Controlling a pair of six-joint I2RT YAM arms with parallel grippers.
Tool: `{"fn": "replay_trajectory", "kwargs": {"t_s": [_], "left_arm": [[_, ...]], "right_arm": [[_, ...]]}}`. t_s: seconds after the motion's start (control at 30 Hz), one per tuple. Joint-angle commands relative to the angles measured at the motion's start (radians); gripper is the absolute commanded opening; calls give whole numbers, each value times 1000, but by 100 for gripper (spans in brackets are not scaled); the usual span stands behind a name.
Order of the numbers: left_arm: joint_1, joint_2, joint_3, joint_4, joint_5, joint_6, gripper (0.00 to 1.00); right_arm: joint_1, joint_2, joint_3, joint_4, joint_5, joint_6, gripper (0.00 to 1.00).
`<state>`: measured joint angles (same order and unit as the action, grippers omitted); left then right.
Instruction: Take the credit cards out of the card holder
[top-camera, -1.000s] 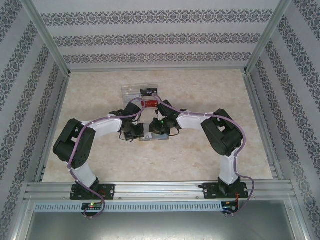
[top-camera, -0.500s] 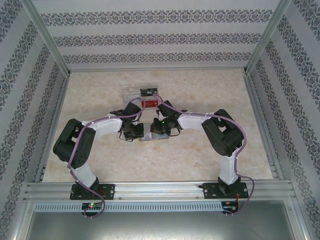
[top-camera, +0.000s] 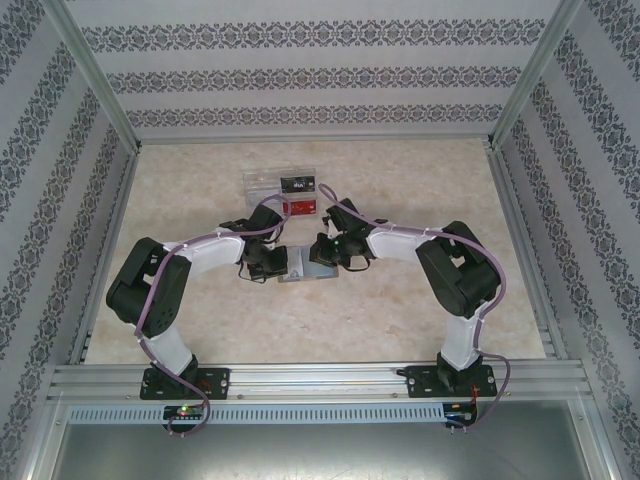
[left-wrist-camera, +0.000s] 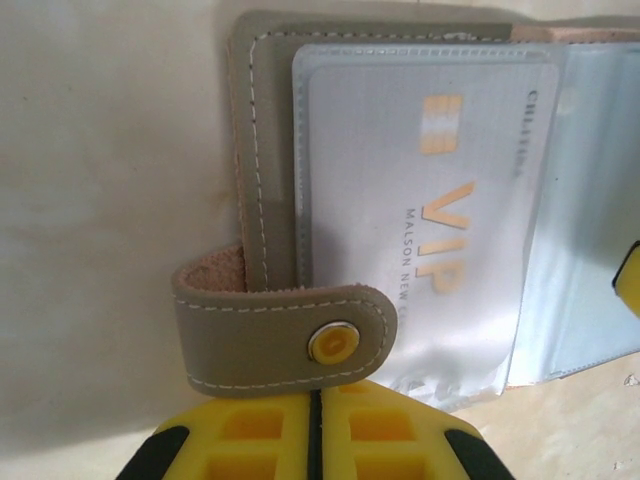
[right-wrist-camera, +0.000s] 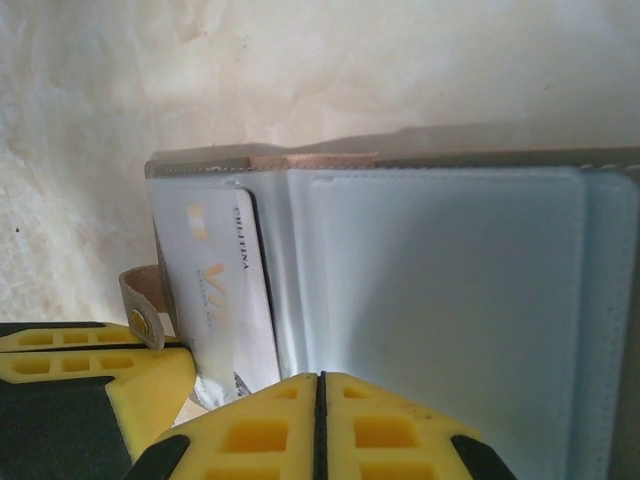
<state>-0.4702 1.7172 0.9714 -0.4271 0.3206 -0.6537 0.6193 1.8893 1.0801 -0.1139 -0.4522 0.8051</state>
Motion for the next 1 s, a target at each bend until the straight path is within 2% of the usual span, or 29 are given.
{"fn": "replay_trajectory", "kwargs": {"t_s": [0.0, 0.17, 0.3, 0.57, 0.97], "left_arm": [[-3, -44, 22, -32, -9, 15, 8], [-3, -82, 42, -41, -15, 22, 21], [-1, -88, 56, -43, -24, 28, 22], [5, -24, 59, -12, -12, 32, 14], [4, 31, 23, 25, 19, 23, 8]], "right_arm": [[26, 6, 33, 16, -15, -25, 10], [43, 38, 58, 16, -23, -20, 14], [51, 47, 61, 18, -19, -15, 15], [52, 59, 57, 4, 10, -14, 18], [52, 94, 75, -5, 11, -14, 20]]}}
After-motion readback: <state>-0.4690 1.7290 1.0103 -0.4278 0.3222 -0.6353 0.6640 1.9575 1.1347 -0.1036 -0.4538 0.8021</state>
